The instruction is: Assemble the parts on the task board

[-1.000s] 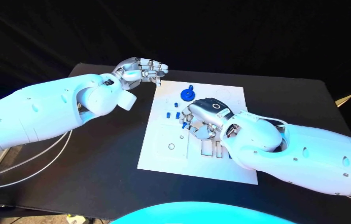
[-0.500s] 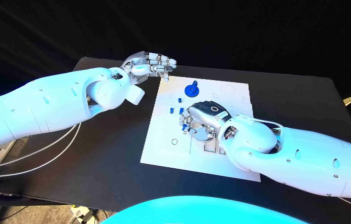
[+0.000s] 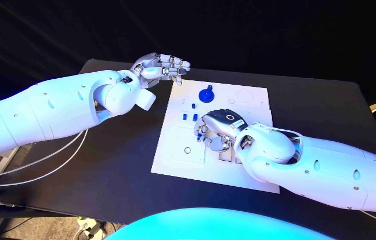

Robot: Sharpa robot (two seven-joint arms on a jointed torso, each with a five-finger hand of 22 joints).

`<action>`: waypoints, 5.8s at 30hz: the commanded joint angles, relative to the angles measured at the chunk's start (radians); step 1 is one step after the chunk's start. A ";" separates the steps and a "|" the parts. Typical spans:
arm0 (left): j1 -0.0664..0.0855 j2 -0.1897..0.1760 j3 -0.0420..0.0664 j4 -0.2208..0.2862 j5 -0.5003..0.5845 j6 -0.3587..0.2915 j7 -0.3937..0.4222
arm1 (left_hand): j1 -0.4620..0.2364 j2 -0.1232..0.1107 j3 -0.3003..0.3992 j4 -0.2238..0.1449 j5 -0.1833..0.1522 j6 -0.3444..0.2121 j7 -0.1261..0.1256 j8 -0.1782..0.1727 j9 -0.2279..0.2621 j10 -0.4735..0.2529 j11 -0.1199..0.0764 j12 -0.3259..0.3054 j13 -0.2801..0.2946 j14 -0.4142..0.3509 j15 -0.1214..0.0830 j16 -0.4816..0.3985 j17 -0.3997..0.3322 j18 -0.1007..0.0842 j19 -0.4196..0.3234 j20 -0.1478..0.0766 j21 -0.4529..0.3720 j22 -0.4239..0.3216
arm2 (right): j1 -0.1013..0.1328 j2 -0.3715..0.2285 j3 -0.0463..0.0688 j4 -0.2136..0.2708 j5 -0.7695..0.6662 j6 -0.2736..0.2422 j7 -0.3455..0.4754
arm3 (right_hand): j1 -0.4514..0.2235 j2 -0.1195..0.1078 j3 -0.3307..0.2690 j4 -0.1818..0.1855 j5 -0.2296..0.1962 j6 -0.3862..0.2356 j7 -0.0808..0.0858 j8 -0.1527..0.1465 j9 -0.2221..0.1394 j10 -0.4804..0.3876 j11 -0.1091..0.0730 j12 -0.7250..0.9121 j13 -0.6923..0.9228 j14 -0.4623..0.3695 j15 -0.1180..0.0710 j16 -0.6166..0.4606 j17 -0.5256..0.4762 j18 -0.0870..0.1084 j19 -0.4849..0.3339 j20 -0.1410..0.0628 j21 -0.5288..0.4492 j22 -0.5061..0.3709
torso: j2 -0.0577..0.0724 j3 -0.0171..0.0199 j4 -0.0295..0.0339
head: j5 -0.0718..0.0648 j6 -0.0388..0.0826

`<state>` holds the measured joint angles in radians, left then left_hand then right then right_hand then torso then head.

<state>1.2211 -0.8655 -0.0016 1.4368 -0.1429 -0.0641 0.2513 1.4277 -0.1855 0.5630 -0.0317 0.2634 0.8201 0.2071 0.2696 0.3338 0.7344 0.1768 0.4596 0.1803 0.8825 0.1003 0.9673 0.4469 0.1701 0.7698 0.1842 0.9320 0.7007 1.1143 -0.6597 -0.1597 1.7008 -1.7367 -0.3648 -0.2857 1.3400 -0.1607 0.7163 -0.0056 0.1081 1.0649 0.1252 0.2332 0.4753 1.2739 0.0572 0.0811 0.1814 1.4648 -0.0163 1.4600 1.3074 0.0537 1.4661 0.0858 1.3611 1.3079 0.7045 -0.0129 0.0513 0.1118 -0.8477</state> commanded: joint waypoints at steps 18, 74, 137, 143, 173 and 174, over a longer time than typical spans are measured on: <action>0.001 -0.002 0.001 -0.003 -0.003 0.004 0.003 | -0.004 0.006 -0.005 -0.001 0.006 -0.007 0.029 0.005 0.000 -0.009 0.003 0.008 -0.001 -0.007 0.001 0.001 -0.001 0.013 -0.007 0.005 -0.007 -0.002 | -0.008 0.011 -0.002 -0.016 -0.024 0.040 -0.006 | -0.003 0.010 0.007 -0.004 0.003 0.006 0.000 0.007 0.002 0.005 -0.002 0.002 0.000 0.065 -0.008 0.000 0.051 -0.005 0.040 -0.008 0.000 0.118 | 0.000 0.0002 -0.0014 | 0.004 -0.012; 0.001 -0.009 0.001 -0.006 -0.004 0.012 -0.004 | -0.016 0.010 -0.012 0.007 0.006 -0.016 0.030 0.011 0.000 -0.021 0.005 0.019 -0.002 -0.011 0.004 0.005 -0.003 0.013 -0.008 0.009 -0.015 -0.008 | 0.002 -0.080 -0.003 0.059 0.014 -0.027 -0.026 | -0.079 -0.091 -0.233 0.060 -0.033 -0.150 0.017 -0.083 -0.028 -0.173 0.027 0.019 -0.038 0.047 0.016 -0.037 -0.021 0.018 0.007 0.013 -0.122 0.044 | -0.002 -0.0013 -0.0011 | -0.011 -0.002; 0.000 -0.014 0.001 -0.009 -0.012 0.027 -0.012 | -0.023 0.018 -0.013 0.013 0.007 -0.020 0.030 0.018 0.001 -0.030 0.005 0.031 -0.002 -0.014 0.005 0.010 -0.005 0.014 -0.005 0.011 -0.024 -0.015 | 0.098 -0.211 0.005 0.007 0.116 0.099 -0.060 | 0.130 0.028 -0.260 0.264 -0.056 -0.083 0.028 -0.089 -0.089 -0.099 0.030 0.009 -0.116 0.037 0.015 -0.058 -0.084 0.034 0.016 0.009 -0.241 -0.032 | -0.001 0.0002 -0.0013 | -0.089 0.041; 0.000 -0.015 0.001 -0.009 -0.012 0.028 -0.014 | -0.022 0.019 -0.013 0.013 0.007 -0.020 0.030 0.019 0.001 -0.031 0.005 0.032 -0.003 -0.015 0.005 0.011 -0.005 0.014 -0.004 0.011 -0.025 -0.016 | 0.096 -0.207 0.005 0.006 0.109 0.108 -0.072 | 0.121 0.024 -0.198 0.228 -0.056 -0.057 0.023 -0.077 -0.085 -0.074 0.024 -0.001 -0.115 0.037 0.011 -0.059 -0.086 0.035 0.016 0.006 -0.245 -0.033 | 0.000 0.0002 -0.0018 | -0.092 0.038; 0.000 -0.009 0.001 -0.015 -0.013 0.029 -0.015 | -0.018 0.022 -0.010 0.011 0.008 -0.022 0.030 0.022 0.002 -0.033 0.005 0.036 -0.003 -0.016 0.004 0.012 -0.006 0.015 -0.003 0.010 -0.026 -0.017 | 0.135 -0.268 0.018 0.108 0.122 -0.081 -0.043 | 0.059 0.002 -0.106 0.097 -0.057 0.003 0.003 -0.022 -0.048 0.011 0.002 -0.013 -0.110 0.046 -0.007 -0.041 -0.054 0.027 0.029 -0.011 -0.204 -0.003 | -0.004 -0.0014 -0.0022 | -0.091 0.035; 0.000 -0.008 0.001 -0.015 -0.013 0.029 -0.015 | -0.018 0.022 -0.010 0.011 0.008 -0.022 0.030 0.022 0.002 -0.033 0.005 0.036 -0.003 -0.016 0.004 0.012 -0.006 0.015 -0.003 0.010 -0.026 -0.017 | 0.138 -0.270 0.018 0.123 0.128 -0.085 -0.040 | 0.058 0.002 -0.106 0.097 -0.057 0.003 0.003 -0.021 -0.048 0.012 0.002 -0.013 -0.110 0.046 -0.007 -0.040 -0.052 0.026 0.029 -0.011 -0.201 -0.001 | -0.004 -0.0011 -0.0020 | -0.088 0.035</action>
<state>1.2209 -0.8767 -0.0019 1.4209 -0.1547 -0.0505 0.2299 1.4119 -0.1697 0.5532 -0.0219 0.2671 0.8039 0.2052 0.2844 0.3340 0.7095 0.1802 0.4909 0.1782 0.8718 0.1038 0.9750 0.4428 0.1700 0.7663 0.1876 0.9126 0.6849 1.2503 -0.9289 -0.1416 1.8080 -1.6225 -0.4070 -0.3462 1.4051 -0.1607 0.6114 0.0963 0.0457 1.0598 0.1262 0.2046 0.4147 1.2537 0.0844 0.0729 0.0692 1.4684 -0.0165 1.4138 1.2535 0.0927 1.4662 0.0820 1.1534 1.3056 0.7019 -0.0136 0.0495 0.0193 -0.8127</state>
